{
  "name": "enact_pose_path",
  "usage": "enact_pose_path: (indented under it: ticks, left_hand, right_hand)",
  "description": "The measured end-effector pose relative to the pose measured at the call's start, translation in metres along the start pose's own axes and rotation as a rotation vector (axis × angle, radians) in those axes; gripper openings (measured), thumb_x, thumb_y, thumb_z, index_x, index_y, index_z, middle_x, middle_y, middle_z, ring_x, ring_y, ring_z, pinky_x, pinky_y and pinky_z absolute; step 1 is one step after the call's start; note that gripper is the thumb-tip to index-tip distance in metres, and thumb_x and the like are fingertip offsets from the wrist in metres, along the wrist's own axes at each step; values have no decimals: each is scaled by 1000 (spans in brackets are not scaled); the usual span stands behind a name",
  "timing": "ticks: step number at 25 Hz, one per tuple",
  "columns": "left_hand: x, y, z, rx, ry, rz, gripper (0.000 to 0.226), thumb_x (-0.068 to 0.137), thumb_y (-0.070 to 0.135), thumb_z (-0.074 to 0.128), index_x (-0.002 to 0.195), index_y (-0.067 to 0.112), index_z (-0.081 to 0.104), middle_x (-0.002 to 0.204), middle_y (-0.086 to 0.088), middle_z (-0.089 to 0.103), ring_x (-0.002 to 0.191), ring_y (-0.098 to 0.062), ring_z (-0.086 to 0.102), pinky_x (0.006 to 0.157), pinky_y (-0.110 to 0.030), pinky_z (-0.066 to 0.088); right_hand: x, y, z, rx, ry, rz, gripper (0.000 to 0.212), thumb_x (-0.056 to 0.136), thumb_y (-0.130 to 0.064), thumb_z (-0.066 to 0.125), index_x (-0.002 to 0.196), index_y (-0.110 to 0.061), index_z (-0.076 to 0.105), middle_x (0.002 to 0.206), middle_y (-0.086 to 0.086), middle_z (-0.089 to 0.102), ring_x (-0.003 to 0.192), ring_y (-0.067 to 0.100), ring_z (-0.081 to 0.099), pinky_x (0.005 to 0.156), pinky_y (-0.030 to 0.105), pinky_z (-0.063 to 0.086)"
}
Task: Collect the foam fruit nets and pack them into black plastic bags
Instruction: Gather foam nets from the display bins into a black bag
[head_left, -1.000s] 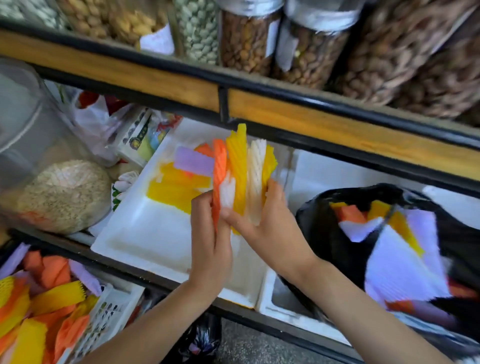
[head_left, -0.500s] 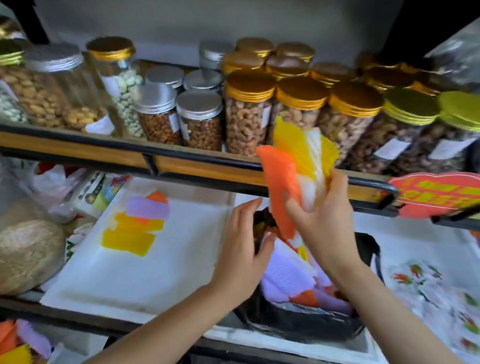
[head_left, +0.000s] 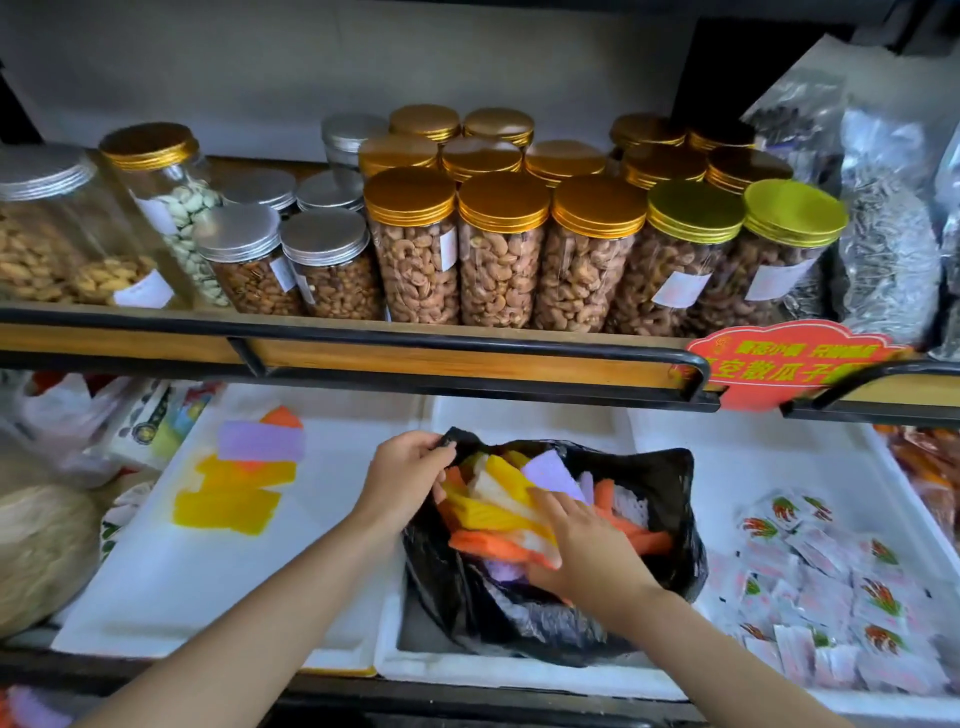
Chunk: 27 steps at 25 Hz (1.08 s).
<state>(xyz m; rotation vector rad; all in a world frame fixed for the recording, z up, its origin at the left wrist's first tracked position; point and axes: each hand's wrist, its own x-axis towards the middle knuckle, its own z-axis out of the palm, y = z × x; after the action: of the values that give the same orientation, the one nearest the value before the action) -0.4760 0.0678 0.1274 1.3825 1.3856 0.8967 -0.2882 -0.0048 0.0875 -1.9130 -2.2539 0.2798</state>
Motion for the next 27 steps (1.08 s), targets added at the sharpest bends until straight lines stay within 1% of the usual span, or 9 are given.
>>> enact_pose_path:
  ticks: [2, 7, 9, 13, 16, 20, 23, 25, 27]
  left_hand:
    - [-2, 5, 0, 19, -37, -15, 24, 92, 13, 57, 71, 2, 61, 48, -2, 49, 39, -9, 47, 47, -11, 38]
    - [3, 12, 3, -71, 68, 24, 9, 94, 16, 55, 97, 11, 62, 66, 0, 56, 50, -14, 53, 60, -22, 44]
    - [7, 12, 3, -94, 104, 20, 7, 95, 16, 54, 98, 13, 60, 70, 0, 57, 53, -13, 54, 62, -23, 45]
    - [12, 9, -3, -122, 167, 7, 9, 95, 17, 53, 89, 17, 60, 72, 0, 58, 55, -11, 55, 63, -23, 47]
    - [12, 4, -5, -65, 120, 48, 8, 94, 17, 55, 92, 15, 62, 71, 1, 57, 51, -5, 55, 57, -15, 46]
    - [11, -5, -11, -14, 75, 84, 9, 93, 14, 56, 95, 11, 64, 68, 3, 58, 52, -5, 55, 57, -14, 45]
    - [13, -10, -18, -2, 47, 99, 11, 92, 12, 56, 86, 17, 63, 67, 2, 58, 50, -4, 55, 59, -15, 45]
    - [14, -13, -22, 6, 4, 111, 16, 92, 11, 56, 81, 22, 61, 66, 2, 57, 50, -4, 55, 60, -16, 45]
    - [17, -19, -26, 9, -49, 131, 19, 92, 9, 56, 79, 22, 60, 65, 2, 56, 51, -6, 55, 60, -18, 45]
  right_hand:
    - [14, 10, -4, -39, -99, 103, 68, 88, -47, 53, 145, -26, 24, 141, -2, 42, 131, 24, 38, 101, 34, 34]
    - [50, 23, -20, -183, 148, 295, 64, 86, -39, 61, 135, -14, 27, 131, 4, 48, 122, 24, 44, 98, 32, 36]
    - [58, 14, -20, -81, 116, 184, 67, 86, -40, 62, 138, -14, 27, 134, 4, 46, 124, 23, 42, 100, 30, 32]
    - [52, -10, -9, 25, -209, -77, 68, 89, -40, 59, 145, -23, 25, 147, -1, 37, 133, 16, 36, 103, 35, 20]
    - [68, -7, -4, -105, -185, -49, 61, 94, -39, 52, 147, -29, 25, 150, -4, 29, 136, 15, 28, 104, 36, 21]
    - [97, 3, 18, -232, 28, 130, 58, 95, -40, 49, 145, -20, 27, 136, 2, 45, 127, 21, 39, 97, 31, 35]
    - [105, 4, 34, -147, -101, 99, 47, 98, -23, 45, 143, -23, 31, 132, -2, 53, 121, 20, 47, 87, 32, 41]
    - [107, 5, 38, -127, -249, 29, 55, 99, -9, 38, 149, -26, 20, 142, -1, 44, 126, 20, 44, 94, 34, 38]
    - [107, 4, 38, -178, -245, 24, 57, 99, -9, 35, 150, -23, 15, 150, 1, 31, 133, 21, 35, 101, 32, 32]
